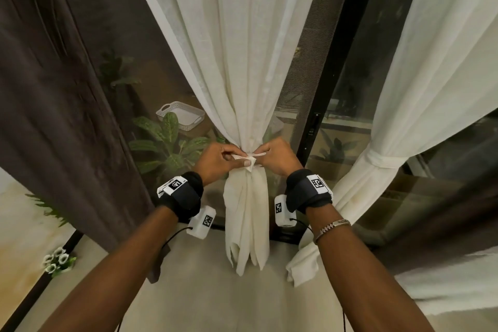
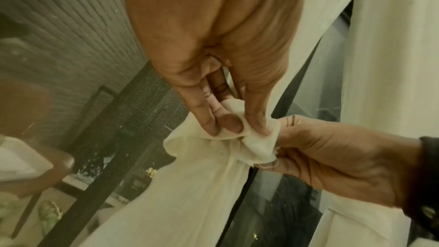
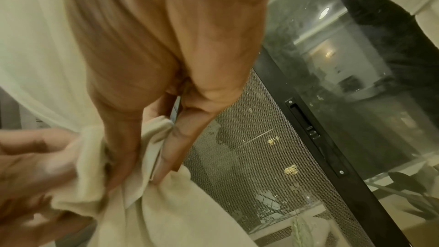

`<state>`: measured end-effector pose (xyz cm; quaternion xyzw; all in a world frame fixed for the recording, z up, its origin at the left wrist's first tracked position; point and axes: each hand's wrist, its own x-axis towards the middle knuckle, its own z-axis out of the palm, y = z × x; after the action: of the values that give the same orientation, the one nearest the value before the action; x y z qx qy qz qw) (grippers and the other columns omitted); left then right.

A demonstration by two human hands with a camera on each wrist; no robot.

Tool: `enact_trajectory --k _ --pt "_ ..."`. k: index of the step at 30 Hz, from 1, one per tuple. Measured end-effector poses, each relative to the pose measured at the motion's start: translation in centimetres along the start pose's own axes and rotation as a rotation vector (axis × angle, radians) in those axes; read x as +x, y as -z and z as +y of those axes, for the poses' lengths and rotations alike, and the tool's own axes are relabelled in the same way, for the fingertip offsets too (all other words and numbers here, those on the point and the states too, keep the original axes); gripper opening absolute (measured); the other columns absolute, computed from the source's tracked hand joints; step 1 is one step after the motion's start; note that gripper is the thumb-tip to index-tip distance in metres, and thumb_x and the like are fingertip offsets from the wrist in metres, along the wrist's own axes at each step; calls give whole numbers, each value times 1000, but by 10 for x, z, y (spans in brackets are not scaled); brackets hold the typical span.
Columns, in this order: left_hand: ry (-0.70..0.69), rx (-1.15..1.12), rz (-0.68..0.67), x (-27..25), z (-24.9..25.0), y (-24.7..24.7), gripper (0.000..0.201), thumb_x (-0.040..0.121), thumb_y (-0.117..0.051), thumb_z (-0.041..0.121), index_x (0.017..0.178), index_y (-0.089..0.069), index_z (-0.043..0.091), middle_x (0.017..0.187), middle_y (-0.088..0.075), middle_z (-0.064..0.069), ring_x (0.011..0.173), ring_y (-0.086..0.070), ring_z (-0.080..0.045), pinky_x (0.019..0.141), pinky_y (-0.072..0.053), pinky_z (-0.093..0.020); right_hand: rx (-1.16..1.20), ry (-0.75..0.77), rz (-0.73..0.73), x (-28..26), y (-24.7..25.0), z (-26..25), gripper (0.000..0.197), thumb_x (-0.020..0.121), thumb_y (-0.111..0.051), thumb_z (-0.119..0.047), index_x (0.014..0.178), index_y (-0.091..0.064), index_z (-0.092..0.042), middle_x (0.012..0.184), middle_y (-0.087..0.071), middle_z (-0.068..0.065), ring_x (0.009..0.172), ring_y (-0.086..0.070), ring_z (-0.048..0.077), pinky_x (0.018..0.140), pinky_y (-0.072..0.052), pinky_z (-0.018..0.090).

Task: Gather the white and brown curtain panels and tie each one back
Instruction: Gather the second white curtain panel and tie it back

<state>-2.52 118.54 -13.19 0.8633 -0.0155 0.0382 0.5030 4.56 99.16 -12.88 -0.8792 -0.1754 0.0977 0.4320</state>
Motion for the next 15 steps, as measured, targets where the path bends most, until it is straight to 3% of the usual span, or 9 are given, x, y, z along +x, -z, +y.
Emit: enact_trajectory --k 2,5,9,13,15 --pt "-9 -41 2 1 -5 -5 16 80 -93 17 94 -85 18 91 -83 1 73 -67 4 76 -52 -12 -22 17 -52 -4 2 -1 18 88 -86 -22 104 -86 -12 102 -83 4 95 -72 14 96 -61 42" --pt "-6 -72 13 1 -9 -10 12 82 -91 14 90 -83 18 88 -81 5 72 -68 5 74 -52 -11 -29 53 -108 -9 3 1 21 91 -82 -20 111 -85 -14 113 -81 3 104 -69 15 99 -57 39" --pt "12 -53 68 -1 -11 -15 17 85 -89 10 81 -74 18 77 -74 7 61 -62 8 64 -46 -7 29 51 -159 -13 5 2 22 96 -78 -19 116 -83 -13 117 -80 3 111 -70 19 93 -54 28" --pt "97 -45 163 -1 -18 -19 21 81 -92 14 77 -71 14 55 -60 14 45 -50 3 50 -37 -8 26 40 -218 -15 3 0 23 97 -76 -18 119 -81 -13 116 -80 5 110 -73 24 98 -58 40" --pt "105 -71 214 -2 -16 -22 22 80 -93 12 76 -71 11 50 -57 16 42 -49 4 48 -36 -8 59 -4 -235 -16 3 -2 27 93 -81 -23 119 -81 -15 115 -80 4 109 -72 22 98 -58 39"
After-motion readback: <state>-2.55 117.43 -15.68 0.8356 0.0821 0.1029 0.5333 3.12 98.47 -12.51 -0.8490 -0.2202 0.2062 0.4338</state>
